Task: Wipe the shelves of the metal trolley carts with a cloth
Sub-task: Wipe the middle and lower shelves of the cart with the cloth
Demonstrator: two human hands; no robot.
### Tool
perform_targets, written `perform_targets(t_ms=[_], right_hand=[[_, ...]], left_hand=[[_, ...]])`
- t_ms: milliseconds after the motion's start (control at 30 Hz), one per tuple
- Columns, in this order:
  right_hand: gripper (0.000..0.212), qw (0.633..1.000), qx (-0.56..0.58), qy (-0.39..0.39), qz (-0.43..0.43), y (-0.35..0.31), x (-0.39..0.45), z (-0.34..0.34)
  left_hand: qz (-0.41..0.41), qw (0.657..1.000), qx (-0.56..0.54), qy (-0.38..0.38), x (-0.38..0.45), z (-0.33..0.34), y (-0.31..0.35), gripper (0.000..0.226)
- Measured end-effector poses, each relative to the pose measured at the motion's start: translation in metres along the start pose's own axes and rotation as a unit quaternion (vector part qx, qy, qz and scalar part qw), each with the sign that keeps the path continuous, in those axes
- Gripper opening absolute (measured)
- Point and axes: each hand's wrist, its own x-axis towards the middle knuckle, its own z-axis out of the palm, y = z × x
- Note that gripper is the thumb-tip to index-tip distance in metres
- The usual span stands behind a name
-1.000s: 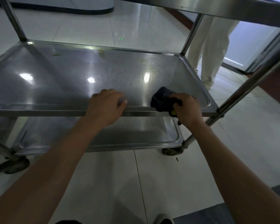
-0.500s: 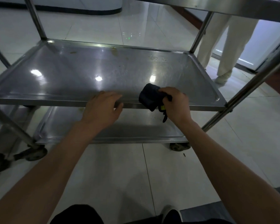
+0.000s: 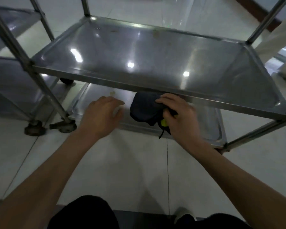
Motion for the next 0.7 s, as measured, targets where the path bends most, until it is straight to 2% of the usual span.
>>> perform_targets(t_ms=[167, 267, 467, 700], right_hand=[[0.032, 0.997, 0.044, -0.066, -0.012, 0.018, -0.006, 0.045], [0.033, 0.994, 0.066, -0.091, 0.003, 0.033, 0.002, 0.064], [0.035, 0.991, 0.050, -0.122, 0.019, 0.075, 0.026, 0.104], [0.037, 0.991, 0.062, -0.116, 0.036, 0.095, 0.025, 0.142]], left_hand=[[-0.054, 0.995, 0.050, -0.071, -0.003, 0.006, -0.017, 0.032], [-0.092, 0.988, 0.085, -0.086, 0.003, -0.002, -0.027, 0.035], [-0.139, 0.975, 0.106, -0.139, 0.006, 0.014, -0.060, 0.035], [-0.130, 0.980, 0.095, -0.117, 0.002, 0.040, -0.103, 0.035]])
